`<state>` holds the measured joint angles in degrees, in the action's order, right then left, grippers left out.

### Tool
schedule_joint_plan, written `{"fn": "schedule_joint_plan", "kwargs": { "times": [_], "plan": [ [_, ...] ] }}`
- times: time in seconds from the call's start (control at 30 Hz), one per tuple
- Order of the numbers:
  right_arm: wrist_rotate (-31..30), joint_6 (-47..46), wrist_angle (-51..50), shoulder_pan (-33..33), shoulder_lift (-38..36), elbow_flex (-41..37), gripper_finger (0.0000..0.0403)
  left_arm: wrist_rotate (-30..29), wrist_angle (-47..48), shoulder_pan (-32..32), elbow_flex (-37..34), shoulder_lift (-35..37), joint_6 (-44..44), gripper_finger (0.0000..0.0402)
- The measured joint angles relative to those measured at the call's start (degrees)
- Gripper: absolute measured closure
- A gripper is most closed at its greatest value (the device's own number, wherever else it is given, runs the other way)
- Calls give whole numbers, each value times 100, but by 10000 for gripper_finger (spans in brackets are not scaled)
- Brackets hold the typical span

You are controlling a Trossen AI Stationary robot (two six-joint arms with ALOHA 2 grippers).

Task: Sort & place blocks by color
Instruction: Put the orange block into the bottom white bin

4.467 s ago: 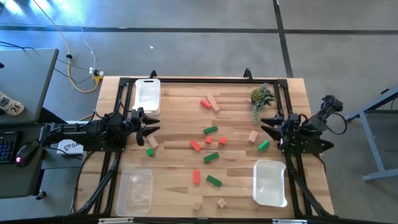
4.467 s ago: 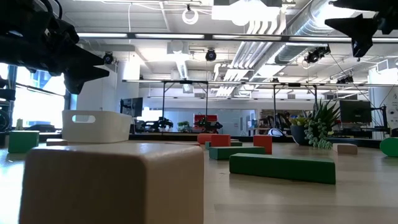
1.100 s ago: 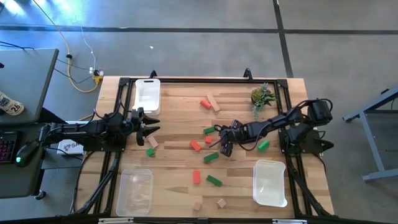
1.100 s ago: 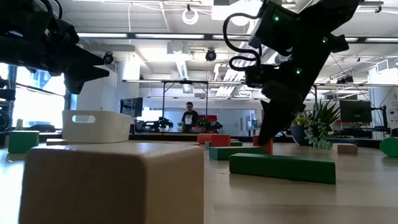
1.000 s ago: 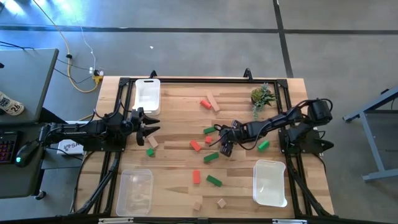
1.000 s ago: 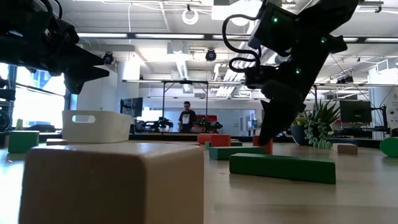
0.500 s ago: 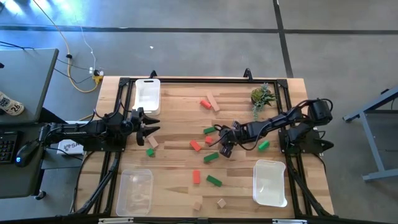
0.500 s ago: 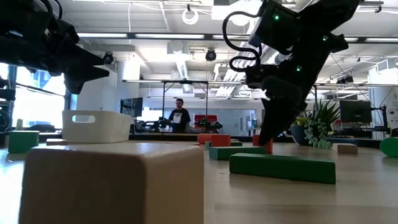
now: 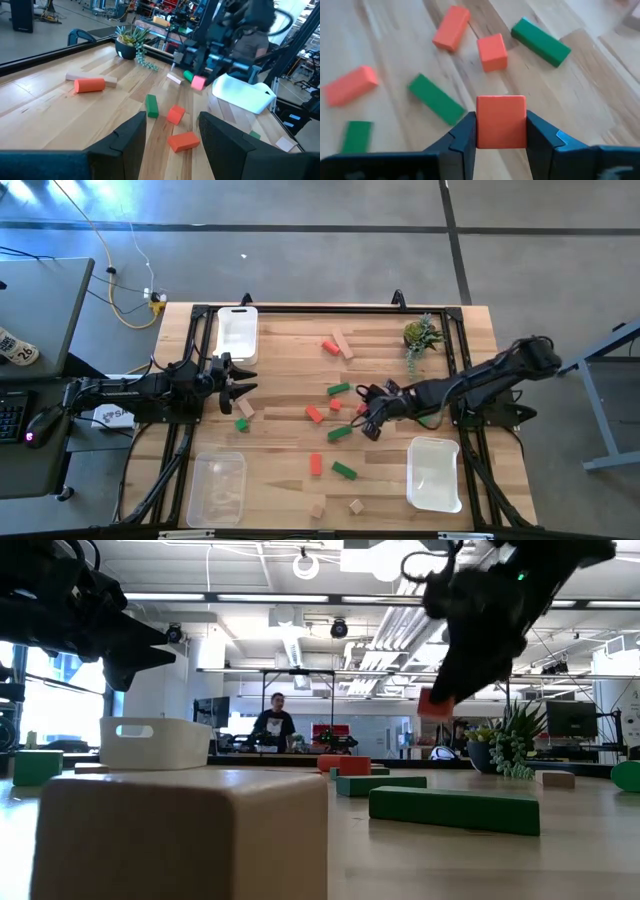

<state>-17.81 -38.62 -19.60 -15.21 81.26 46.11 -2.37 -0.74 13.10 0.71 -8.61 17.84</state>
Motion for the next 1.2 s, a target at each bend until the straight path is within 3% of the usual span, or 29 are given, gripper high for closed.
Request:
{"fn": "schedule_joint_plan", "kwargs": {
  "times": [0.57, 0.9, 1.2],
  "plan": [
    [203, -2270, -1833, -1762, -1778, -2, 295, -3, 1, 0, 0, -1, 1, 232],
    [440, -3921, -2483, -2927, -1874, -2, 295, -87, -10, 0, 0, 0, 3, 232],
    [194, -5567, -2871, -3789, -1715, -4, 295, -236, -38, 0, 0, -1, 16, 232]
  ]
}}
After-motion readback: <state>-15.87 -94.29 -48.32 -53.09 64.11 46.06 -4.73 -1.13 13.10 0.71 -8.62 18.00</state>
